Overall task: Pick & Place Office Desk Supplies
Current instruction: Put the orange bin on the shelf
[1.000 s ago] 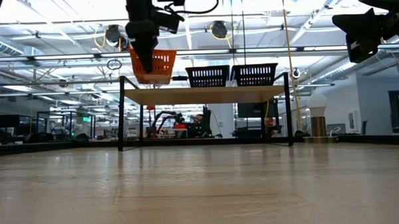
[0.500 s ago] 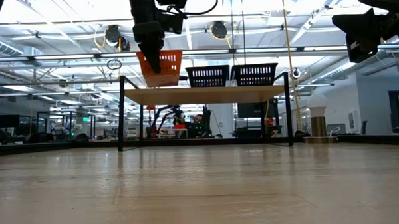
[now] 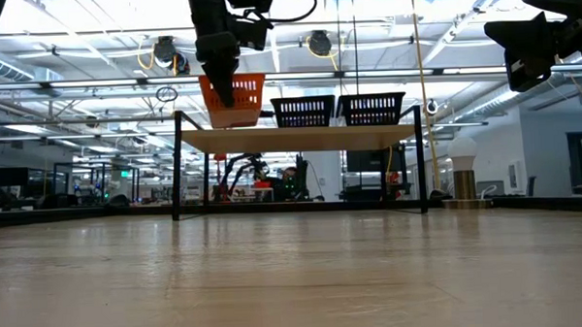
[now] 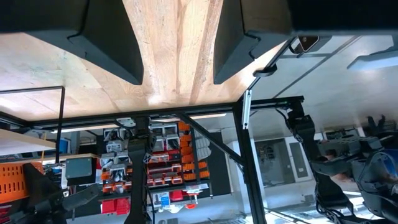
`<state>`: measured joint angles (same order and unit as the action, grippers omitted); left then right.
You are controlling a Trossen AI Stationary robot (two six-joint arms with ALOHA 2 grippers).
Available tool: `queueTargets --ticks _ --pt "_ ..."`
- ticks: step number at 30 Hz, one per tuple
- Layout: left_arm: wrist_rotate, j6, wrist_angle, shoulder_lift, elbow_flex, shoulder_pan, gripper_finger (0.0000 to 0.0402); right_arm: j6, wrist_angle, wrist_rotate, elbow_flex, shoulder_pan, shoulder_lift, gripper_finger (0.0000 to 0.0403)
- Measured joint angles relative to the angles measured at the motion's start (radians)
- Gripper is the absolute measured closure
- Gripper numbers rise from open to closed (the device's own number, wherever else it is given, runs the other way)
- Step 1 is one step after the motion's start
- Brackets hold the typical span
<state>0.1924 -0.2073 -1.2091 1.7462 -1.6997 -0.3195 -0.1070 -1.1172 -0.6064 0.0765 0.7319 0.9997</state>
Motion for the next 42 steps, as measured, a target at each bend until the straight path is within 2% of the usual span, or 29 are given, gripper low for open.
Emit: queueTargets --ticks 21,37,42 --pt "-0.005 0.014 0.009 0.017 0.001 -0.013 0.0389 -0.004 0.0 0.0 0.0 0.0 0.0 0.0218" --pt "-0.038 0.007 0.005 0.017 0.001 -0.013 0.0389 -0.004 0.0 0.0 0.0 0.0 0.0 0.0218" --pt "-0.08 0.006 -0.034 0.017 0.001 -0.017 0.0389 -0.004 0.0 0.0 0.0 0.0 0.0 0.0218"
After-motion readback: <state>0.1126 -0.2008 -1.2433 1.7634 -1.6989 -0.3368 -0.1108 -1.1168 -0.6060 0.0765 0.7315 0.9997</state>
